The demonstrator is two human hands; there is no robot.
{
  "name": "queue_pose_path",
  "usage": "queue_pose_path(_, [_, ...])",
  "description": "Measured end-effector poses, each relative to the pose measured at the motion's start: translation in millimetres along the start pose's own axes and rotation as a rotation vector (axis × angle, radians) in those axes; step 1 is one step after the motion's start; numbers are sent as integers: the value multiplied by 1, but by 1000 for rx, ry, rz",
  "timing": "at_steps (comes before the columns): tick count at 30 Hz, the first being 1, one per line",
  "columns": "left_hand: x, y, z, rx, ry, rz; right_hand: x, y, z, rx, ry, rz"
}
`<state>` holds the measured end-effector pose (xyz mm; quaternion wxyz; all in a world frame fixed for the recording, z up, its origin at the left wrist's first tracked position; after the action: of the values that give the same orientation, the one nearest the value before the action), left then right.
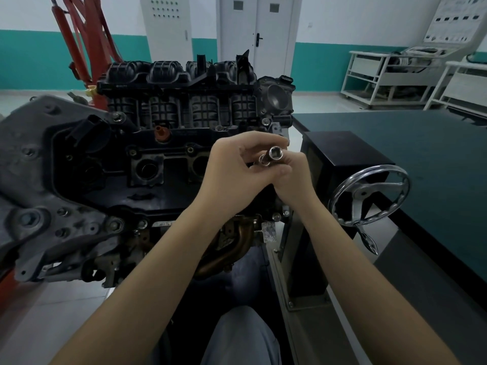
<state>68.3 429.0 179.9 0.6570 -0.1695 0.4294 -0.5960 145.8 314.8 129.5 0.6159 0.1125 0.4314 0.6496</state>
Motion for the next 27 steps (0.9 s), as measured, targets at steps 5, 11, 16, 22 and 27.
queue_pose_path(5, [-2, 1, -1, 23, -69, 38, 1, 6, 0, -38, 25, -4])
queue_pose_path(11, [0, 3, -1, 9, 17, -10, 1, 0, 1, -20, 5, -18])
queue_pose_path(16, [-6, 2, -1, 6, -105, 42, 3, 9, 2, -64, 37, 21])
queue_pose_path(22, [-5, 1, 0, 0, -10, 27, 0, -1, 1, -28, -25, 20])
queue_pose_path(27, [-8, 1, 0, 3, -72, 103, 0, 3, 0, -32, 35, 16])
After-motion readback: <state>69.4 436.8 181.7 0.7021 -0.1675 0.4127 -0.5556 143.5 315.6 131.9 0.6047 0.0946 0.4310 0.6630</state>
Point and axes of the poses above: each hand's wrist, its own z-axis towards the middle knuckle, its own x-axis out of the palm, y = z × x, the point moved 5 cm from there along z, towards the middle knuckle, and after that the axes turned 13 degrees about y, right-handed, at the moved point
